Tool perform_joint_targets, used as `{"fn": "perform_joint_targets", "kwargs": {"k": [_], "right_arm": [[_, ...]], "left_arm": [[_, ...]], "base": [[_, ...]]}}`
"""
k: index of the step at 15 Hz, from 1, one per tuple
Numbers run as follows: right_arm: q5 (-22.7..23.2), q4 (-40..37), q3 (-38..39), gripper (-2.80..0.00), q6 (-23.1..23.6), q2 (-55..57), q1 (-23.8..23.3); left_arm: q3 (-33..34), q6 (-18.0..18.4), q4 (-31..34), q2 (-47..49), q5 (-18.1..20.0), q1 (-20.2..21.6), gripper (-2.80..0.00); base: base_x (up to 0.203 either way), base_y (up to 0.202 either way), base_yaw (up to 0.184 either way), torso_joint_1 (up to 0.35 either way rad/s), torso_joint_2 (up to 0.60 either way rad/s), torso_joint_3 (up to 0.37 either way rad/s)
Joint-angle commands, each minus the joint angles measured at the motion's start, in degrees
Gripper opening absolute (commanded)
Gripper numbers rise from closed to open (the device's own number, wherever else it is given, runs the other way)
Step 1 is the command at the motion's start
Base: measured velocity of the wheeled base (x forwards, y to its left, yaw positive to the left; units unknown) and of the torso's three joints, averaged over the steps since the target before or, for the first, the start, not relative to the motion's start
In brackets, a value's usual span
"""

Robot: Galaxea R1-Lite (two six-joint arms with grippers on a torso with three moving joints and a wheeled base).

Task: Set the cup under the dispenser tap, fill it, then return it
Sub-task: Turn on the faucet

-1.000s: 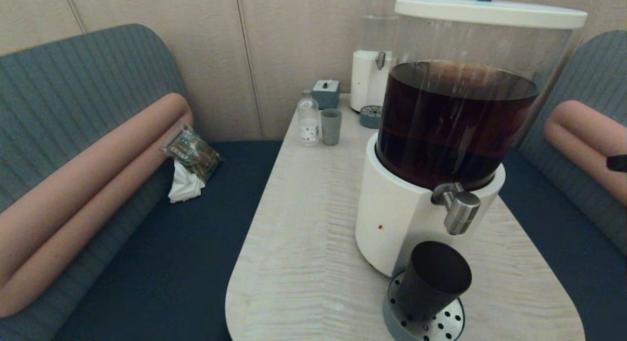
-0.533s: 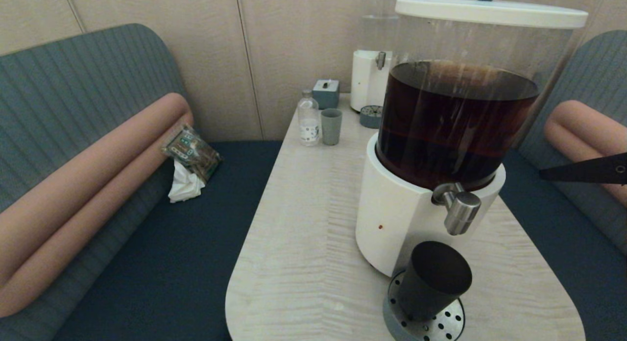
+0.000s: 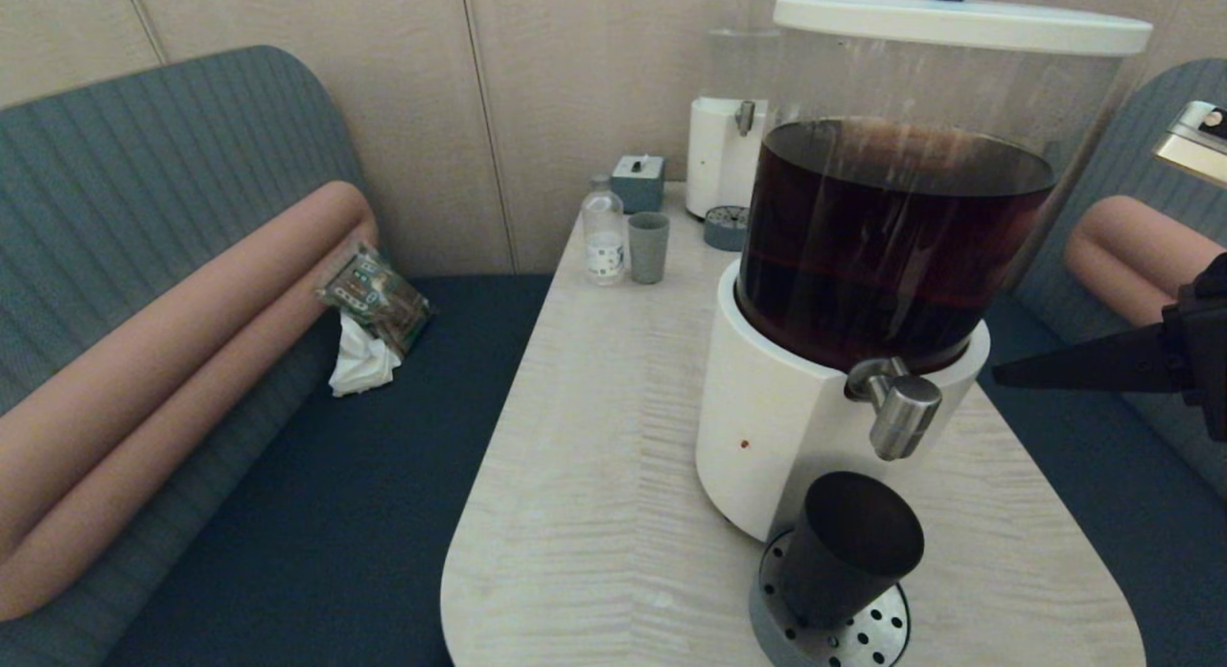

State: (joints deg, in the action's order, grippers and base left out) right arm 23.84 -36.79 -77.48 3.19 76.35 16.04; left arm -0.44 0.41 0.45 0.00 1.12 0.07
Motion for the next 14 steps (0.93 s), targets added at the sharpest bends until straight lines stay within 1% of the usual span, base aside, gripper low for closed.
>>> {"fn": "perform_joint_targets", "kwargs": {"k": [1,4,6,9,12,14], "right_arm": [[0.15,-0.3,0.14,-2.8,0.06,-0.59,0.83],[0.05,-0.12,0.4,-2.8,-0.04,-0.85,0.83],[-1.91,-0.12,0.65,-2.8,-0.03,-0.61,1.08],[-9.62,-0.35,0.84,-2.8,-1.44,-0.24,4.15],[-20.54,-0.29,-0.1,-2.8,-6.93,0.67,9.93],[-26.42,-0.37,-0.4,-2.8,-8.0,0.91,13.46]], "left_arm": [[0.0,0.02,-0.01,0.09,0.02,0.01,-2.8],[0.0,0.02,-0.01,0.0,0.02,0.01,-2.8],[0.0,0.02,-0.01,0.0,0.02,0.01,-2.8],[0.0,0.02,-0.01,0.06,0.02,0.01,-2.8],[0.0,0.02,-0.01,0.09,0.02,0.01,-2.8],[0.0,0.02,-0.01,0.09,0.02,0.01,-2.8]], "base": [[0.0,0.0,0.0,0.0,0.0,0.0],[0.0,0.0,0.0,0.0,0.0,0.0],[0.0,0.0,0.0,0.0,0.0,0.0],[0.0,0.0,0.0,0.0,0.0,0.0],[0.0,0.0,0.0,0.0,0.0,0.0],[0.0,0.0,0.0,0.0,0.0,0.0]]}}
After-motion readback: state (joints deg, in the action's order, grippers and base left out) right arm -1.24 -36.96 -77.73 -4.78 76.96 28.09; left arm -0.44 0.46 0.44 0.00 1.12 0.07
